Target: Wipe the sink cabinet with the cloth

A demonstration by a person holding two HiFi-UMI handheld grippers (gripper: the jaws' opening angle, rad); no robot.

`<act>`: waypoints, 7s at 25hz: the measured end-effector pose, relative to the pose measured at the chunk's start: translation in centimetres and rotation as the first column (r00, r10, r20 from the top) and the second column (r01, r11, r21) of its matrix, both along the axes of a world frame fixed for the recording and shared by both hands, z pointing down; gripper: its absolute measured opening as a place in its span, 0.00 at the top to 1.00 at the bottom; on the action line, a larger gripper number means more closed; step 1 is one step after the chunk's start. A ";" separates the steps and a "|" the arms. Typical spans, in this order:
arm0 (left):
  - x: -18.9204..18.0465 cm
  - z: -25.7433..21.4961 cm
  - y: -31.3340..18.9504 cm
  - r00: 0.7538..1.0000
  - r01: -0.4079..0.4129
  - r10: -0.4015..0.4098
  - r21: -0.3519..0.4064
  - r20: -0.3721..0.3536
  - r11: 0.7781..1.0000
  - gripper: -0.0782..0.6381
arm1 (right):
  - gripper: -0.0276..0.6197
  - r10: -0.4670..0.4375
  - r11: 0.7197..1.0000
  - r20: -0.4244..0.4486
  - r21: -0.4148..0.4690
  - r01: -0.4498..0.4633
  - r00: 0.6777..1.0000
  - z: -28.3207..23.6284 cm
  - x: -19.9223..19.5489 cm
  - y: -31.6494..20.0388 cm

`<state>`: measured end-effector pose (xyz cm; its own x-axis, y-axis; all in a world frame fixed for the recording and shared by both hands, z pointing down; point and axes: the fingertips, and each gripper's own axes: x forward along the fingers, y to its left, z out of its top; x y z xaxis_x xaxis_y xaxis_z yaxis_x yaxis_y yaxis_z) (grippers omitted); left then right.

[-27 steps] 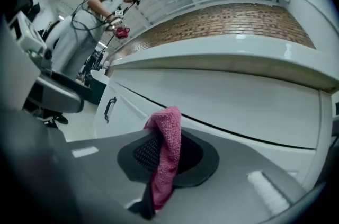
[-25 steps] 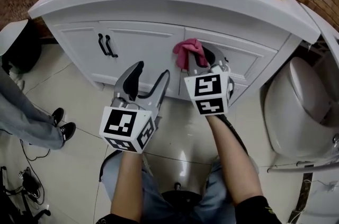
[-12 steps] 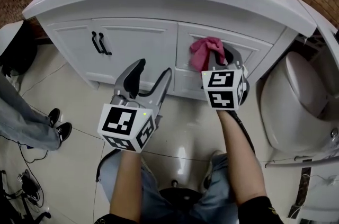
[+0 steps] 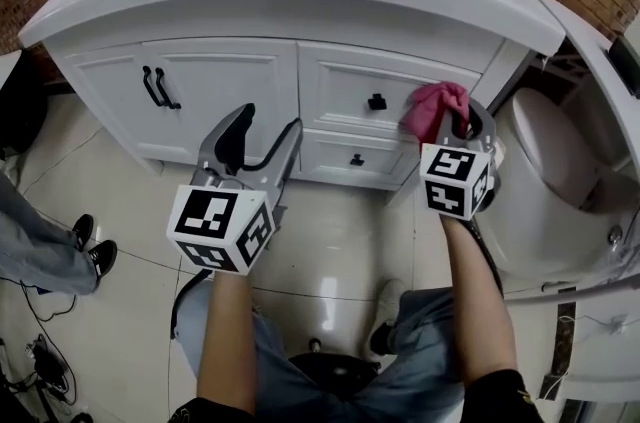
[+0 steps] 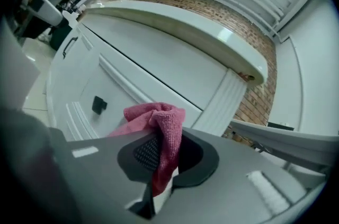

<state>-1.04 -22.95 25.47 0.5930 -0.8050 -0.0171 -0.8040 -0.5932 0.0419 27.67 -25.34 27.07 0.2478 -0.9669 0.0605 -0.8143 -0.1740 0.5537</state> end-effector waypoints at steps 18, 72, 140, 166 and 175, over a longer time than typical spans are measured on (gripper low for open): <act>-3.3 -0.2 -0.1 0.999 0.045 -0.045 -0.016 -0.022 0.999 0.50 | 0.91 -0.621 0.783 0.041 -0.017 0.622 0.783 -0.6 -20.5 -0.9; -4.8 -0.9 1.0 0.998 0.057 -0.057 0.015 0.022 0.998 0.50 | 0.91 -0.555 0.832 -0.339 -0.205 0.516 0.760 4.8 -22.7 -1.2; -4.4 -0.5 0.5 0.998 0.056 -0.056 -0.002 0.029 0.998 0.50 | 0.91 -0.100 0.969 0.341 -0.178 0.169 0.935 13.7 -1.7 -1.2; -4.4 0.4 1.1 0.996 0.058 -0.057 -0.010 0.067 0.998 0.49 | 0.91 -0.428 0.813 0.446 -0.189 0.550 0.786 18.4 -23.5 -5.7; -5.0 0.8 0.5 0.996 0.050 -0.050 -0.001 0.078 0.999 0.48 | 0.91 -0.350 0.862 0.369 -0.233 0.450 0.861 19.2 -19.3 -5.4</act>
<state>-6.04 -22.50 26.26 0.5516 -0.8336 0.0301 -0.8334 -0.5522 -0.0207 8.42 -30.79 46.27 -0.2362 -0.8979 0.3715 -0.9104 0.3381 0.2386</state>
